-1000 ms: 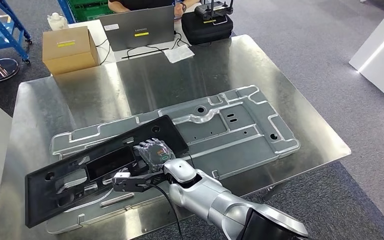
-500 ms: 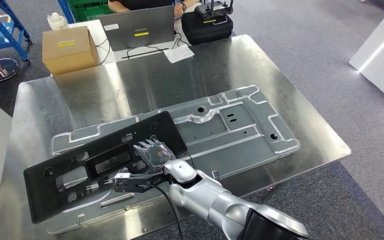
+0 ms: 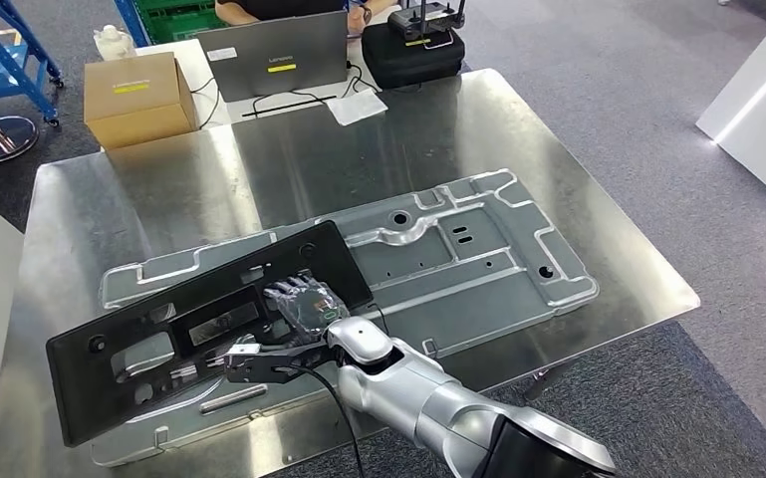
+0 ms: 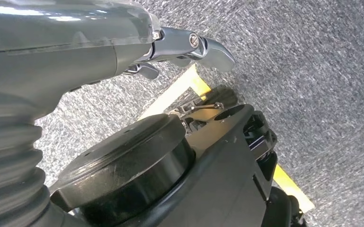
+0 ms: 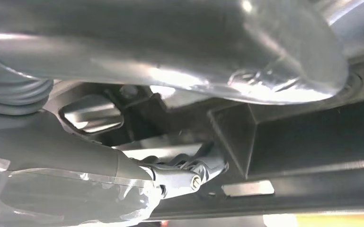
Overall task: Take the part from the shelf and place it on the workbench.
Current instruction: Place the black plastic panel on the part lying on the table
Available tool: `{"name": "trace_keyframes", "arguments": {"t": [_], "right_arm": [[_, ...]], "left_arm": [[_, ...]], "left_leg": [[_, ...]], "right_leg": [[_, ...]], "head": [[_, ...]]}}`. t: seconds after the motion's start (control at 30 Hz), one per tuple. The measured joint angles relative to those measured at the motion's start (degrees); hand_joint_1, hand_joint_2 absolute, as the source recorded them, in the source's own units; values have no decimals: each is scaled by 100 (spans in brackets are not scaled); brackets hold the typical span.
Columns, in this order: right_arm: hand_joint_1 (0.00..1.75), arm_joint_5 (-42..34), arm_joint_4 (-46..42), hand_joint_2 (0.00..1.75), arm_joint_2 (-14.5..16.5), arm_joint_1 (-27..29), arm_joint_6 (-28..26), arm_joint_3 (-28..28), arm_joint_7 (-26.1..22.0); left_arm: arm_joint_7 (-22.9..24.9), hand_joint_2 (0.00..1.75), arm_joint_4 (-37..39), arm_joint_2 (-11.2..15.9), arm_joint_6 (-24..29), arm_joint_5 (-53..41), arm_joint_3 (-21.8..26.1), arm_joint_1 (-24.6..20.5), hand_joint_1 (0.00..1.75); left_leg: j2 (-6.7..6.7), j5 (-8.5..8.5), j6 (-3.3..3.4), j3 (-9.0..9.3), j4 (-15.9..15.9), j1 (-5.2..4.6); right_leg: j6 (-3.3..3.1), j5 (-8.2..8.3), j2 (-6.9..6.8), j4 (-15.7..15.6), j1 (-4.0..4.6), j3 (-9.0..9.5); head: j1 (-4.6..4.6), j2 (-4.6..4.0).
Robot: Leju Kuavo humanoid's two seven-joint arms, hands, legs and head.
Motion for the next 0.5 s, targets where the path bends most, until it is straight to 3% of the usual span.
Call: {"name": "trace_keyframes", "arguments": {"t": [0.2,0.4,0.5], "right_arm": [[0,-63,-1202,0,-15,-306,614,-41,146],[0,-369,-2472,0,-186,-1224,1282,-228,607],[0,-335,-2823,0,-245,-1490,1291,-298,720]], "left_arm": [[-73,175,0,0,26,118,0,10,0],[-137,175,0,0,38,176,-12,26,0],[-133,175,0,0,42,165,-44,24,0]], "left_leg": [[4,0,0,-3,0,0],[4,2,-2,-8,0,0],[2,2,-1,-7,0,0]], "right_leg": [[-1,1,3,0,0,-7],[-1,1,2,3,0,-12],[-1,1,0,2,-1,-10]], "head": [[-1,-1],[-1,0],[0,0]]}}
